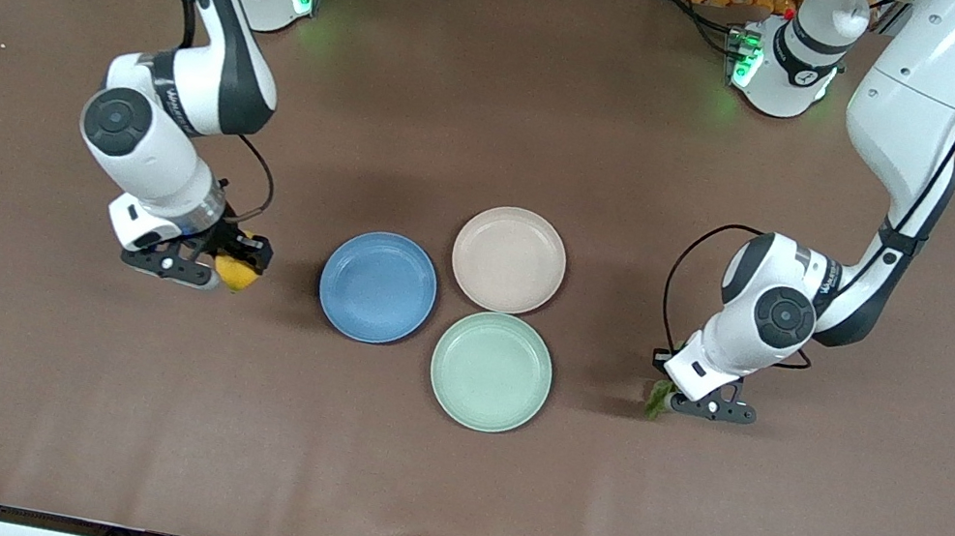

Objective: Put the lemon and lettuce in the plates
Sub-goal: 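Carry the lemon to the blue plate while the left gripper carries lettuce, then release the lemon onto the blue plate while the left gripper drops lettuce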

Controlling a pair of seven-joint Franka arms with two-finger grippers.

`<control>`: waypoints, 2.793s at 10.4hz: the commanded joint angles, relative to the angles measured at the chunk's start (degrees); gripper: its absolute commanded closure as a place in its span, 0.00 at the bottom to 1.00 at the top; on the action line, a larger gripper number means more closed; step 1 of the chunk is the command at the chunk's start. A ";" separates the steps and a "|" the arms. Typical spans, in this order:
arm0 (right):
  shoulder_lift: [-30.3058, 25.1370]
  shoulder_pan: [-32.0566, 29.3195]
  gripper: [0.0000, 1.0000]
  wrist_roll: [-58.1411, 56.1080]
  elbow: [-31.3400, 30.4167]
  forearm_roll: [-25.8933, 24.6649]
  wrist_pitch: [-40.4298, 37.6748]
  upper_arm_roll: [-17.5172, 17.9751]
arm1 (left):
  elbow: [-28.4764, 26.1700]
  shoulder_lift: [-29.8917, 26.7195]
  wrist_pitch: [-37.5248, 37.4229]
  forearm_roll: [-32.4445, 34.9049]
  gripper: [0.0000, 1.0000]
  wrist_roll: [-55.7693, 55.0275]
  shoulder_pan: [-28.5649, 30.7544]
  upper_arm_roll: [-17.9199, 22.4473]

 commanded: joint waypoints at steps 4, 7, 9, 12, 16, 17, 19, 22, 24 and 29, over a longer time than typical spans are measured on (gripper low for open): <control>14.66 8.15 0.96 7.28 14.10 -0.90 0.64 -0.05 | -0.54 -6.27 -2.00 1.14 1.00 -14.07 -6.62 -1.77; 20.04 10.97 0.93 10.72 17.12 -0.99 3.78 -0.14 | -0.37 -8.56 -4.55 0.96 1.00 -21.90 -6.98 -7.74; 21.63 11.75 0.89 11.52 16.94 -1.33 5.12 -0.05 | 0.86 -7.95 -4.56 0.70 1.00 -26.38 -7.34 -10.73; 21.81 11.76 0.31 11.96 16.77 -1.07 5.03 0.04 | 1.04 -6.99 -4.56 0.69 1.00 -34.11 -12.85 -11.89; 17.69 9.58 0.00 12.40 19.56 -0.38 -5.90 0.04 | 0.95 -5.40 -4.56 1.04 0.80 -39.32 -17.70 -11.89; 15.16 8.69 0.00 11.79 19.84 0.85 -9.96 0.04 | 0.87 -5.31 -4.56 1.74 0.01 -38.80 -17.71 -11.80; 10.84 5.63 0.00 4.71 19.67 5.33 -17.08 -0.22 | 0.43 -4.87 -5.25 1.75 0.00 -38.80 -18.15 -11.71; 6.09 -0.09 0.00 -4.55 19.40 5.61 -25.89 -3.20 | 0.60 -4.96 -5.79 2.27 0.00 -38.71 -17.36 -11.36; 4.94 -3.69 0.00 -8.85 19.31 5.61 -25.91 -4.96 | 0.77 -5.31 -7.53 9.53 0.00 -38.10 -15.61 -11.27; 2.57 -8.97 0.00 -17.40 19.23 5.08 -25.73 -10.24 | 1.39 -5.75 -7.81 10.45 0.00 -26.61 -6.84 -11.27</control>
